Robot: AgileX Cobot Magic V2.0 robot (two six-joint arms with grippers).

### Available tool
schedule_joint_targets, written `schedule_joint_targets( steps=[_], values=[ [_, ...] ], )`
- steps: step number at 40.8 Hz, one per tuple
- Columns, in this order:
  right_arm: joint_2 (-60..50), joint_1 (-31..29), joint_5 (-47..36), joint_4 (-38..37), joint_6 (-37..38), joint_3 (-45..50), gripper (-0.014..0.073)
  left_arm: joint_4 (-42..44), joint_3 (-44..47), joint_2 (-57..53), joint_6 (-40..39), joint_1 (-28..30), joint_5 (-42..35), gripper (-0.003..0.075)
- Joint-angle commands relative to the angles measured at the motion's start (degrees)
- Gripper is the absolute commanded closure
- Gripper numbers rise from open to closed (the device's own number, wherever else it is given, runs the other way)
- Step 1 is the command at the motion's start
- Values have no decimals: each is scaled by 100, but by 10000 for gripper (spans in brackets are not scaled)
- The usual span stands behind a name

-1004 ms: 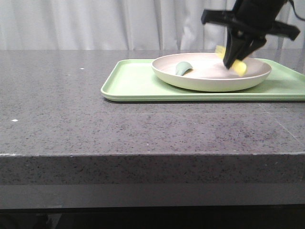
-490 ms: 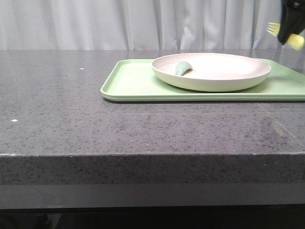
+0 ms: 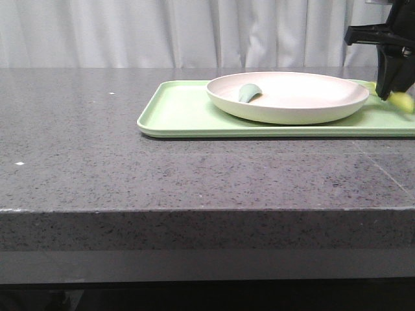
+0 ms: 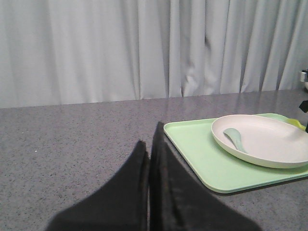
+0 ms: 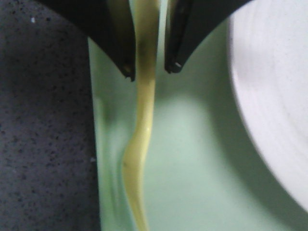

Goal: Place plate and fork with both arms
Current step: 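Lower the fork onto the tray beside the plate and release it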

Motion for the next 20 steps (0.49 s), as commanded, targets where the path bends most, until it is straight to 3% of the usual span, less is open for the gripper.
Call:
schedule_joint_targets(
  steps=[1,15,20],
  values=[
    [-303,-23,-152,-31,-75,-157,320,-43,-147,56,-18,7,-453,739],
    [-542,-23,-154,-31,-81,-233,282,-43,-147,56,-18,7,-453,739],
    [-928,-23,-173,-31,-237,-233,332,-43,-147,56,-18,7,-453,739]
  ],
)
